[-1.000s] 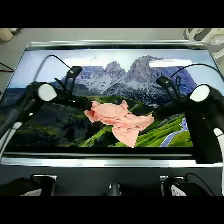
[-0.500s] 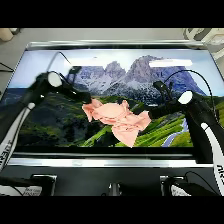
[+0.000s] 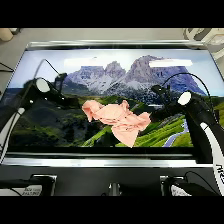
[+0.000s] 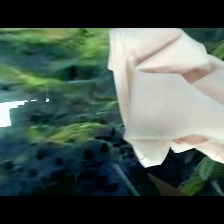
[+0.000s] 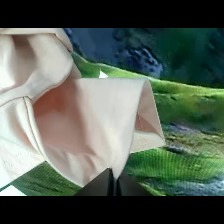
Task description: Fold the shirts.
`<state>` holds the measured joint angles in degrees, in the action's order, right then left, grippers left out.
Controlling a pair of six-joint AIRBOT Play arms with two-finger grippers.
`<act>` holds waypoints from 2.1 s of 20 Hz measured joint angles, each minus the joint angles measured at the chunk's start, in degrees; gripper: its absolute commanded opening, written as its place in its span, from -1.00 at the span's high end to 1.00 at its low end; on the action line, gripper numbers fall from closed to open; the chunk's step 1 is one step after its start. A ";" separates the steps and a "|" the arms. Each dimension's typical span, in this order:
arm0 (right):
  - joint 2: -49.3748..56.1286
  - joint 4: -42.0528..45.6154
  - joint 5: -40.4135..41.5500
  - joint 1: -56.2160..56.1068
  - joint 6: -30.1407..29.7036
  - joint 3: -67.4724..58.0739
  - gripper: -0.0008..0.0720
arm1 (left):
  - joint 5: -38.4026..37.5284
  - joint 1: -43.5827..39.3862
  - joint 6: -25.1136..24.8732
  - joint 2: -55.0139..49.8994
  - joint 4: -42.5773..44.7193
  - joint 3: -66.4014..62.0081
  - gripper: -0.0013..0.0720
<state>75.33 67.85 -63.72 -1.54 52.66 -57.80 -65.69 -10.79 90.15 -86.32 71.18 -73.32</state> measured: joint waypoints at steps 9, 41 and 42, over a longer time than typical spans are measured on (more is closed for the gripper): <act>-0.13 1.60 0.70 0.00 -0.48 -1.03 0.92 | 13.18 -2.75 0.76 -6.38 -9.88 3.41 0.89; -17.99 4.42 -16.87 -0.02 10.64 -11.34 0.92 | 10.14 7.89 -0.74 22.10 5.46 -24.37 0.89; -17.92 3.98 -12.20 -0.02 10.49 -6.69 0.92 | 12.09 7.28 -0.94 19.32 4.68 -22.95 0.89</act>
<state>57.41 71.83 -75.92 -1.56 63.16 -64.49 -53.60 -3.51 89.21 -67.00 75.85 -96.27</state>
